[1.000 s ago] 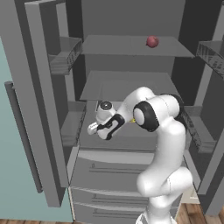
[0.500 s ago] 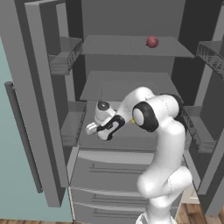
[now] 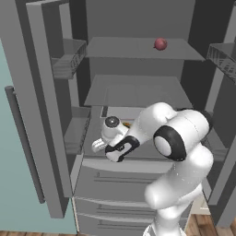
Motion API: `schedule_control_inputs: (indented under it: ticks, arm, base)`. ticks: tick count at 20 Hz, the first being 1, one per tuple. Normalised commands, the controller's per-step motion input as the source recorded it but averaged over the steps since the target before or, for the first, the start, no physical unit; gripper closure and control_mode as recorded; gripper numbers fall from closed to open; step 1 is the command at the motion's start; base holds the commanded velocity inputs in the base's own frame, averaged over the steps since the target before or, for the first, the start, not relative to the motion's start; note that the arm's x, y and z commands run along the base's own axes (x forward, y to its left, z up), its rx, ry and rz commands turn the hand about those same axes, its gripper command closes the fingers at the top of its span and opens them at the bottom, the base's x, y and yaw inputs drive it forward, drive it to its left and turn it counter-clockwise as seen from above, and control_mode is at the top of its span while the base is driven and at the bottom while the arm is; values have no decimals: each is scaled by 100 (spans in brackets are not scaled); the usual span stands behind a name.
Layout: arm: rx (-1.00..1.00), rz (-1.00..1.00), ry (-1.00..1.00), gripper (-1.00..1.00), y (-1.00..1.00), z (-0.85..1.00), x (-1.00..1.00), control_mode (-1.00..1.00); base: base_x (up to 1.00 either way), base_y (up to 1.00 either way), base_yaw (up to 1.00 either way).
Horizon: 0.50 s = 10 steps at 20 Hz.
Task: Place the lemon and potato inside the fridge drawer. Close the drawer after placing the vegetables.
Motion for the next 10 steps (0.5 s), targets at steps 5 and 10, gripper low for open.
schedule_control_inputs:
  ticks: [5,10]
  arm:
    - [0,0,0,-100,-2,82,-61,-100]
    - [0,-3,0,-100,-12,99,-45,-100]
  base:
    - [0,0,0]
    - [0,0,0]
